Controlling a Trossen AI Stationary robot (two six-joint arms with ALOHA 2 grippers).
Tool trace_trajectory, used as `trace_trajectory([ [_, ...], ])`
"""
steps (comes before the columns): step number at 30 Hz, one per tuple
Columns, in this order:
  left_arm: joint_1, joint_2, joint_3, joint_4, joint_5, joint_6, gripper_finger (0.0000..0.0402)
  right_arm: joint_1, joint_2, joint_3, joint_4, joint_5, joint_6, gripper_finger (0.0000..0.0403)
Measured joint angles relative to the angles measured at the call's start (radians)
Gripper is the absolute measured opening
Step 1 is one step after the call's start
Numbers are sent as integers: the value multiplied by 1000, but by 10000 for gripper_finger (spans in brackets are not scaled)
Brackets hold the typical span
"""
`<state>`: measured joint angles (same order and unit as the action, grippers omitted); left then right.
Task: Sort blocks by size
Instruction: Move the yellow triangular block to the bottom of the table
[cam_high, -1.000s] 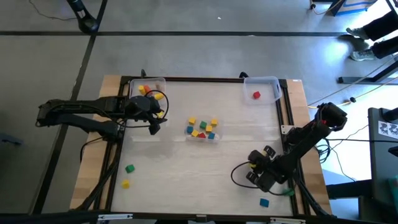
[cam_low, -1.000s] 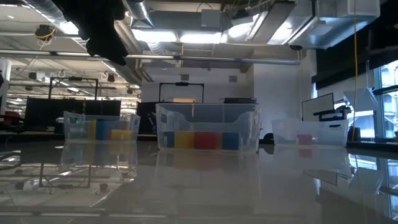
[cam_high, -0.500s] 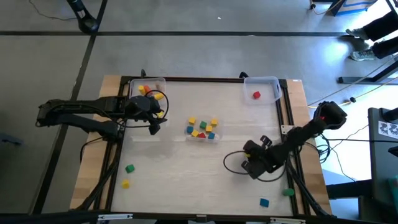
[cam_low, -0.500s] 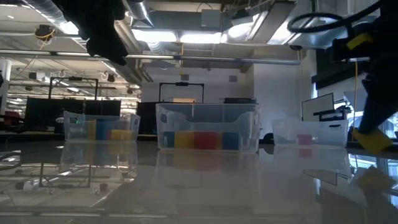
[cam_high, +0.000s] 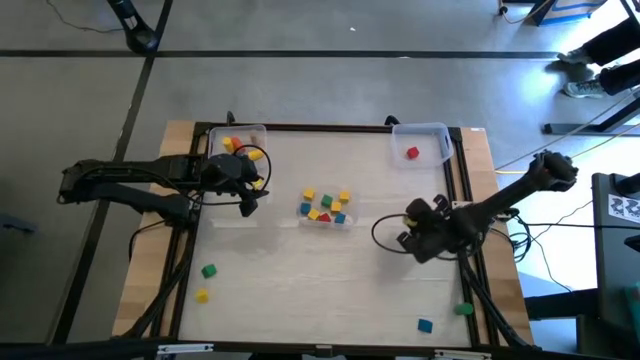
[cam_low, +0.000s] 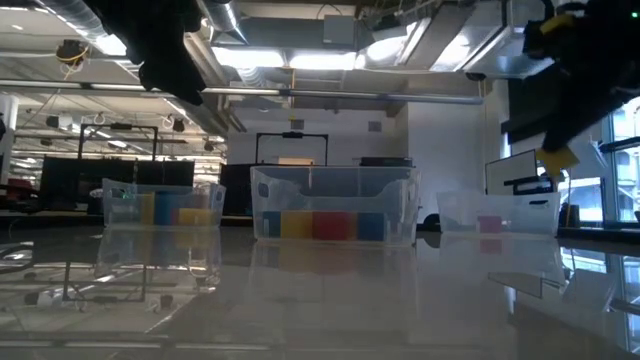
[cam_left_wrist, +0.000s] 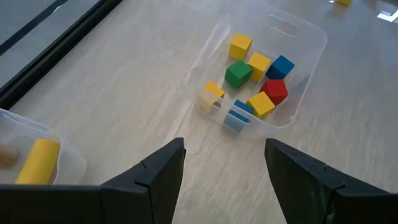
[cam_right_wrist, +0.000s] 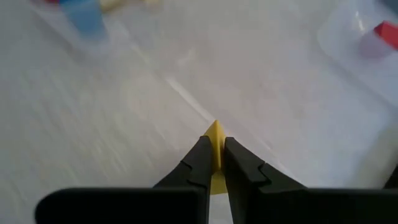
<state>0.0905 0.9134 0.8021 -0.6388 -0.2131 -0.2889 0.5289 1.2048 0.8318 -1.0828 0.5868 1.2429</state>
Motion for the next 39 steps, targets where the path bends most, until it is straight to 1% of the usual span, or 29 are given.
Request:
trace_trajectory([
  [5,0,0,-17,11,0,0,210,0,-69,0,8,90,0,32],
  [9,-1,0,-73,71,0,0,210,0,-73,0,26,144,-1,32],
  [15,-20,0,-172,138,0,-31,210,0,-40,0,68,131,-35,32],
  [23,-126,0,-267,165,0,-145,210,0,33,-3,107,128,-47,32],
  [29,-216,0,-325,188,-1,-250,210,0,98,-68,280,101,-82,32],
  [32,-253,0,-341,189,-22,-286,210,0,129,-102,375,92,-101,32],
  [35,-277,3,-348,229,-42,-281,210,0,156,-126,451,91,-124,32],
  [39,-290,13,-349,375,-42,-203,210,-15,185,-144,548,85,-170,32],
])
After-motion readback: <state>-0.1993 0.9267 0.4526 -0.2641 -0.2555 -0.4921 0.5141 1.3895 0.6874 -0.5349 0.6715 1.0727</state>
